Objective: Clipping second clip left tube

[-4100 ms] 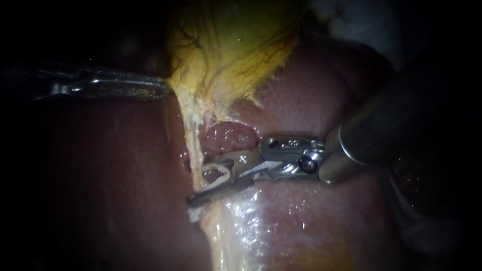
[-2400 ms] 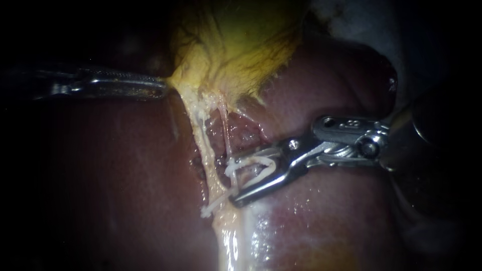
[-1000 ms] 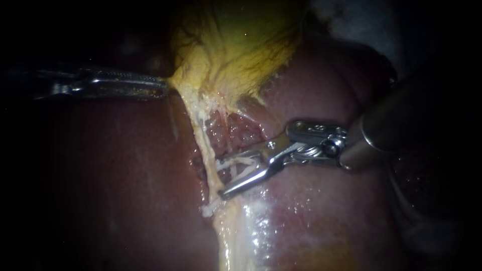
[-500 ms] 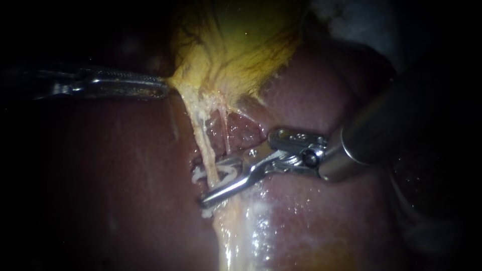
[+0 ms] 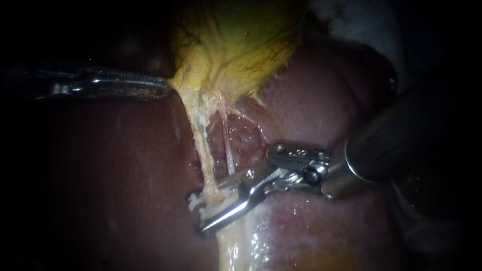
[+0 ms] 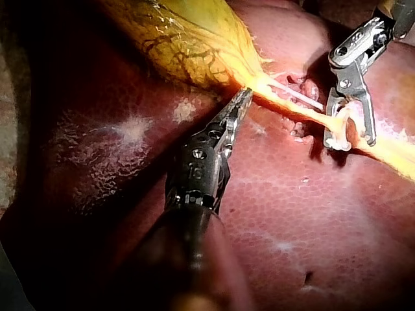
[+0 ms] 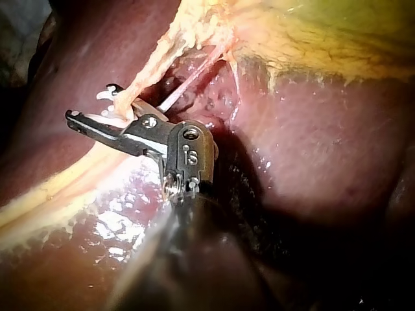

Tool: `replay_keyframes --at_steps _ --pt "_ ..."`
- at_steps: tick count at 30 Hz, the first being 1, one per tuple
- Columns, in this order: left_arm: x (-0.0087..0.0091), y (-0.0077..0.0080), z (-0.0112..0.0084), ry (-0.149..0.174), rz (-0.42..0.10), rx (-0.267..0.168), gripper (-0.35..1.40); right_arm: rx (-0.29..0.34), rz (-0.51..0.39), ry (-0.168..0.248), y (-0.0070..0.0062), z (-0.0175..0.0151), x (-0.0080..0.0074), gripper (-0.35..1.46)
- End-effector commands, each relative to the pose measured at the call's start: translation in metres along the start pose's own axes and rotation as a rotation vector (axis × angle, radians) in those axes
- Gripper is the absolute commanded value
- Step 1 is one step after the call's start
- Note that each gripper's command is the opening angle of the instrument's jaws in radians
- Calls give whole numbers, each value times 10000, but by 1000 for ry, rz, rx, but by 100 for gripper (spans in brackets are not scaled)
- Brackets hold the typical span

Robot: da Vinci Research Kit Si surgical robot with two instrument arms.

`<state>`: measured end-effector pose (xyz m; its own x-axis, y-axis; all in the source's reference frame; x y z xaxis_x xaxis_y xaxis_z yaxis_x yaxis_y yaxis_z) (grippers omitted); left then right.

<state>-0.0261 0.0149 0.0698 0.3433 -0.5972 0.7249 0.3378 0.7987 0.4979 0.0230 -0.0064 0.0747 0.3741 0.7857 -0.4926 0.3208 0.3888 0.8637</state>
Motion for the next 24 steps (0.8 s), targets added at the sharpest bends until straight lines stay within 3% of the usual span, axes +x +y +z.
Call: replay_keyframes --at_steps 1,8,12,24 --pt "0 0 0 0 0 0 -35 -5 2 4 0 -1 1 29" --pt "0 0 0 0 0 1 -35 -54 5 41 2 -4 4 -11" --pt "0 0 0 0 0 1 -35 -57 29 42 4 -6 5 -35" --pt "0 0 0 0 0 0 -35 -55 46 38 11 -11 2 -35"
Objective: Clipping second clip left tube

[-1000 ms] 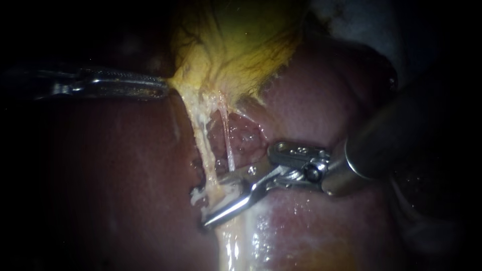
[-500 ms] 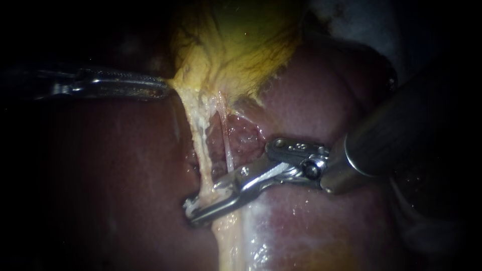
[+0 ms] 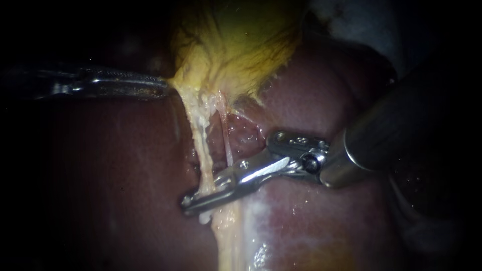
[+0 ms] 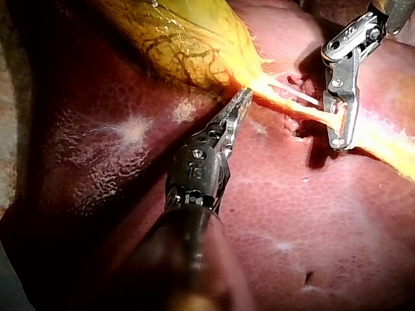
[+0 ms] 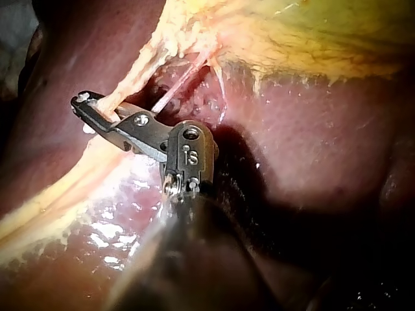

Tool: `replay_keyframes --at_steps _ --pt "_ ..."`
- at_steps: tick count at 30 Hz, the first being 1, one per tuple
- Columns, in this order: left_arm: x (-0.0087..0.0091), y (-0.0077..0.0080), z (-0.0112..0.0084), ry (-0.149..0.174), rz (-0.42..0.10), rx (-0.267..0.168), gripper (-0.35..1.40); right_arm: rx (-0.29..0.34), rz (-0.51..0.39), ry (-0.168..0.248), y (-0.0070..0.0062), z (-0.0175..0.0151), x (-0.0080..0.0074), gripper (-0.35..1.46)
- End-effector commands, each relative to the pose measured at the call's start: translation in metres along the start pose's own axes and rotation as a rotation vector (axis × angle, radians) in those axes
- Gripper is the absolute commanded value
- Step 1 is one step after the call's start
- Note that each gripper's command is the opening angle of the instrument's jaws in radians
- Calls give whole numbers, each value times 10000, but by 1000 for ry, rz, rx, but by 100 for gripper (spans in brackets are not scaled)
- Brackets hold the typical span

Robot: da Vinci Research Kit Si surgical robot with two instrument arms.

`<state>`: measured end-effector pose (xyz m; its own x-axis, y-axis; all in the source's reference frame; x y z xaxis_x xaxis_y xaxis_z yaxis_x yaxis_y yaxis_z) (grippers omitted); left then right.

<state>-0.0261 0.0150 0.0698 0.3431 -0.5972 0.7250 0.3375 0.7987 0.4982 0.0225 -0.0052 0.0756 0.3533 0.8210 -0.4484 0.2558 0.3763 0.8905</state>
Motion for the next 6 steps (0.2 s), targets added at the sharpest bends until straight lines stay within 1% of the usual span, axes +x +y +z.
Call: replay_keyframes --at_steps 1,6 --pt "0 0 0 0 0 0 -35 0 -1 -1 0 0 0 -35" --pt "0 0 0 0 0 0 -35 0 -1 -1 0 0 0 -35"
